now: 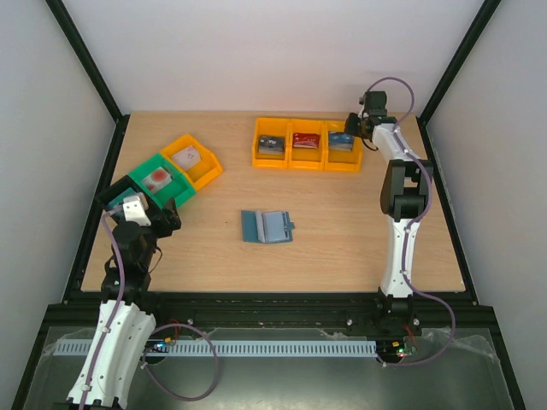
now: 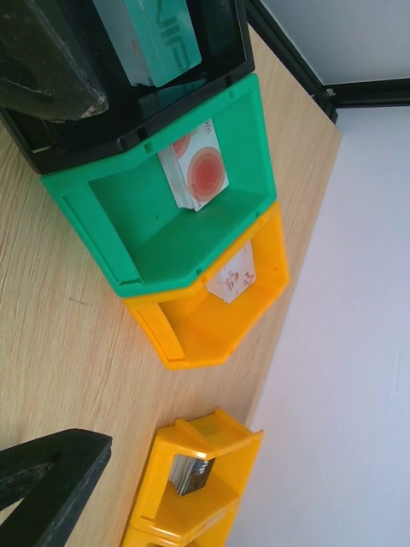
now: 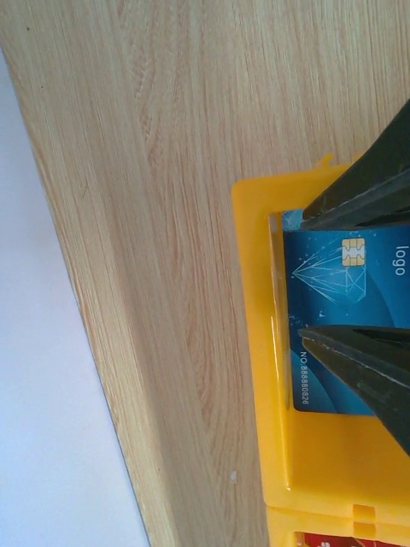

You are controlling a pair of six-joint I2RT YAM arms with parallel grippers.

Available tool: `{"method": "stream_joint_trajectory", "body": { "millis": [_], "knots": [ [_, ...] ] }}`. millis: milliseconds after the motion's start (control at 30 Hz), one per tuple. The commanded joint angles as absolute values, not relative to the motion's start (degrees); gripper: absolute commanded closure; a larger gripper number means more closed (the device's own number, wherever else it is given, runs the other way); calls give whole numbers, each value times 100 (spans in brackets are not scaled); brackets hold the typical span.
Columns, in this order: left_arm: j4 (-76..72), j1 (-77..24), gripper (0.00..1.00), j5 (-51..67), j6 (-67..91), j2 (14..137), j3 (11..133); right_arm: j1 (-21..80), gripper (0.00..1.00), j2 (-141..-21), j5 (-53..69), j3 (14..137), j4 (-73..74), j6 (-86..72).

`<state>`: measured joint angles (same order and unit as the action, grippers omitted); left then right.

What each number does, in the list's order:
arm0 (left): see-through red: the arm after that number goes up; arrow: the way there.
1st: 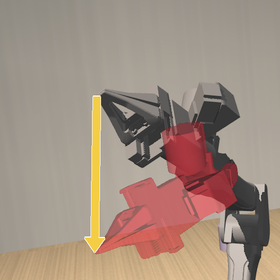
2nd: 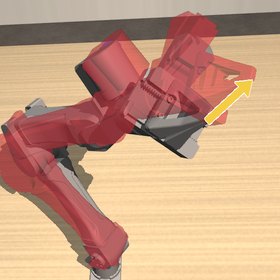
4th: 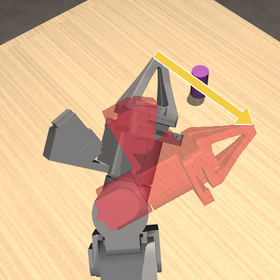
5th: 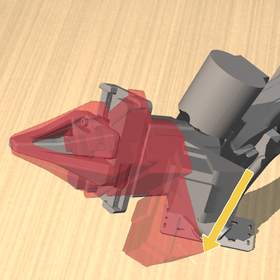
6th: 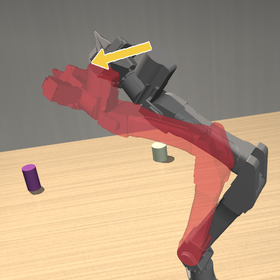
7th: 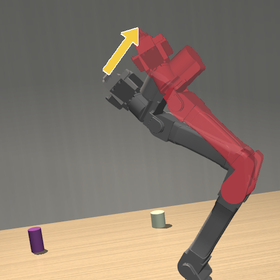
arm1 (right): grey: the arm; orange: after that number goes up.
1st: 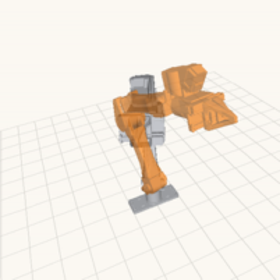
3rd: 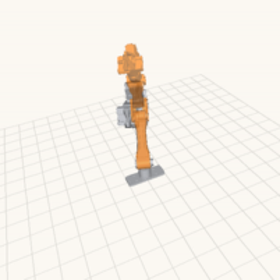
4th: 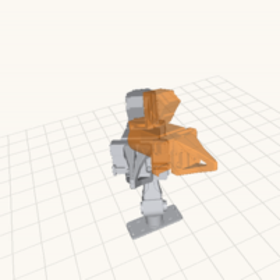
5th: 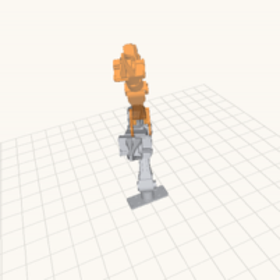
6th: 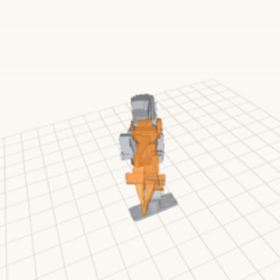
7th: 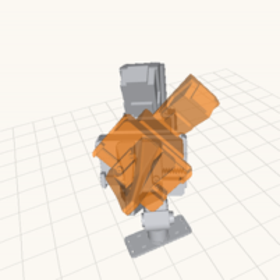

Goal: Take the credit cards out of the card holder

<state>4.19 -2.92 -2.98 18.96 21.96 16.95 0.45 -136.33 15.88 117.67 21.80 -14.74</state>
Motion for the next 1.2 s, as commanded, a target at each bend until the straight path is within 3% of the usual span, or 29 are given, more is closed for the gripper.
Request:
{"method": "stream_joint_trajectory", "body": {
  "millis": [0,200,400,667,933,1167],
  "knots": [
    [255,-255,1,-229,1943,2145,1621,106,71,-13201,1577,11896,2433,-1134],
    [246,-253,1,-206,1942,2127,1612,496,74,-12483,797,10823,2789,-1137],
    [255,-255,1,-203,1942,2114,1617,709,78,-12510,629,10442,3348,-1306],
    [250,-253,1,-211,1954,2134,1611,740,82,-13249,509,10992,3659,-1252],
    [246,-255,1,-202,1977,2144,1603,745,88,-14198,254,12356,3623,-1312],
    [229,-262,1,-201,1970,2169,1603,743,88,-14041,36,12427,3441,-1378]
  ]
}}
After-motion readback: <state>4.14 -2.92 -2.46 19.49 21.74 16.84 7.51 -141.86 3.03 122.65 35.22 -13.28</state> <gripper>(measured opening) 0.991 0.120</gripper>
